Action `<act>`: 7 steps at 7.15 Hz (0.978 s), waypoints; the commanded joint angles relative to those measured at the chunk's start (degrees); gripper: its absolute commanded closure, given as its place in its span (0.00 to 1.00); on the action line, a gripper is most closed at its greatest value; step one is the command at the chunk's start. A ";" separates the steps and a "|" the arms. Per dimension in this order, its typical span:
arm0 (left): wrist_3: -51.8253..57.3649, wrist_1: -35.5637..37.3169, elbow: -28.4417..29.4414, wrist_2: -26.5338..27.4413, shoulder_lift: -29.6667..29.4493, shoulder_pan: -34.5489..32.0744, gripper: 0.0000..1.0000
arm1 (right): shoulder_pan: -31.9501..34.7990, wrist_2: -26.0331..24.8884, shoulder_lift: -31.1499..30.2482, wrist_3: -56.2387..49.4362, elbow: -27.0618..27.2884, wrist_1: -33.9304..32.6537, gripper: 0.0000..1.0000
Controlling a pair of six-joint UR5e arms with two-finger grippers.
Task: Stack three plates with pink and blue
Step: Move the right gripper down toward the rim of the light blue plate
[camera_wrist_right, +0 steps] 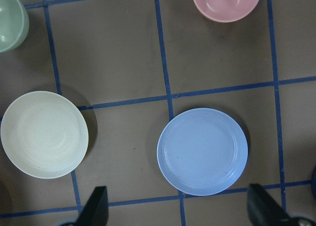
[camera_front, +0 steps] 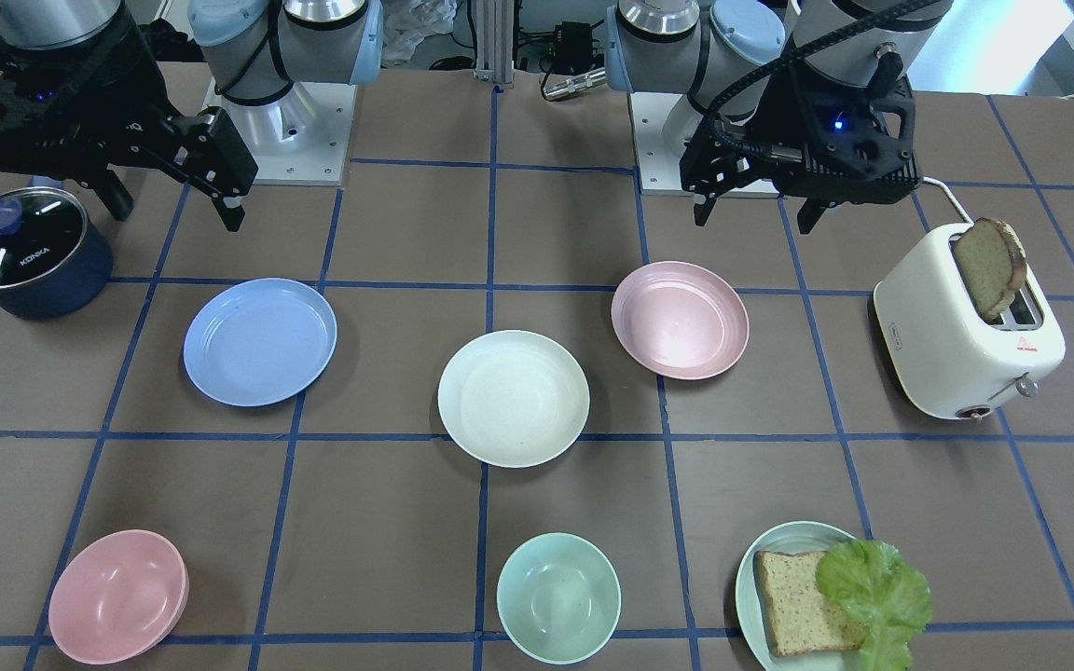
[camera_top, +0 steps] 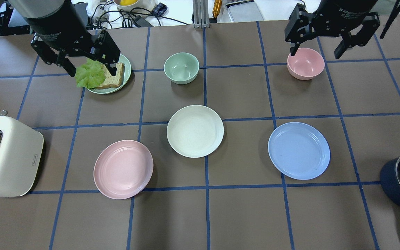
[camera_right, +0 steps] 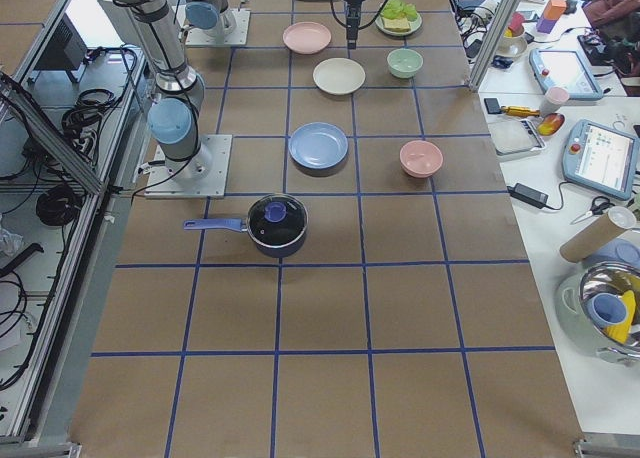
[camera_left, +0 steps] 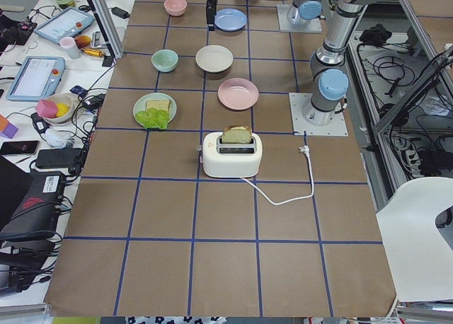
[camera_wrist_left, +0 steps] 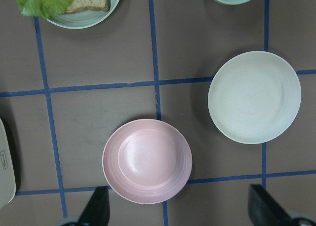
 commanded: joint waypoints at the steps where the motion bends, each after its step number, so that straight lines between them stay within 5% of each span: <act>1: -0.13 0.05 0.27 -0.12 -0.23 0.00 0.00 | -0.74 -0.54 1.01 -0.80 0.46 4.46 0.00; 7: -0.31 -0.04 0.19 -0.03 -0.05 0.00 0.00 | -12.86 -2.28 4.62 -11.16 27.04 -19.64 0.00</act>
